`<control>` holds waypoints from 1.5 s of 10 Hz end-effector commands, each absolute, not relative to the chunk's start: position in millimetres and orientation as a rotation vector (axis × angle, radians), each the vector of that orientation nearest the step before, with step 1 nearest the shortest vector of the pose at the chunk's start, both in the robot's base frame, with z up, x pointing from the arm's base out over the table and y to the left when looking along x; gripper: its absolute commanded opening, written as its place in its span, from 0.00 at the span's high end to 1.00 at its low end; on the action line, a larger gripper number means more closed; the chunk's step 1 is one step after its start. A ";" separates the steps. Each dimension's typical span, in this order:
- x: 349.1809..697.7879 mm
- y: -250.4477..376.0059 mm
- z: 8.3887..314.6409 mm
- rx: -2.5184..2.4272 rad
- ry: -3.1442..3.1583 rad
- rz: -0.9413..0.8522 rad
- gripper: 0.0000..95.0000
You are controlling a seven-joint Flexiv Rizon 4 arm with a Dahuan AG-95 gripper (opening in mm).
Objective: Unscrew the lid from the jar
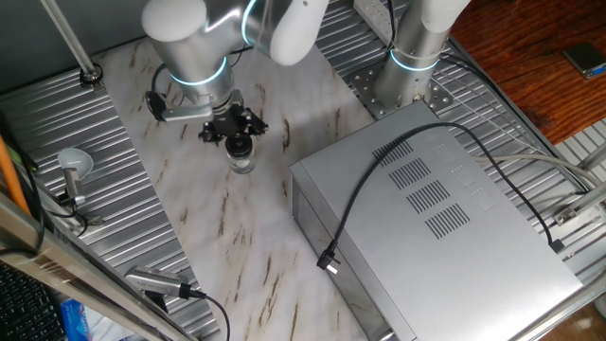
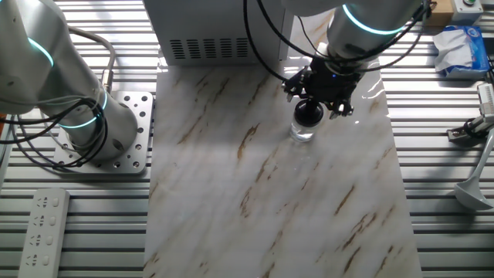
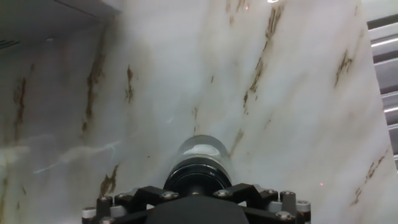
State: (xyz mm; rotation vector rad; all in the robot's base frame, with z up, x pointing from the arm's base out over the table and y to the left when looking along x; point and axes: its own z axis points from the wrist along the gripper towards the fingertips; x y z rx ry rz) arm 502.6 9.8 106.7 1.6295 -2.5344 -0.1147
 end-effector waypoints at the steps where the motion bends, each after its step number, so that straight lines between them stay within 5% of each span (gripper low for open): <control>1: 501.9 10.4 107.5 1.525 -2.596 -0.111 0.00; 10: 501.8 10.4 106.6 0.801 -2.894 -0.081 0.00; 11: 501.8 10.4 106.6 0.724 -2.915 -0.083 0.20; 15: 501.6 10.4 106.6 0.544 -2.956 -0.082 0.20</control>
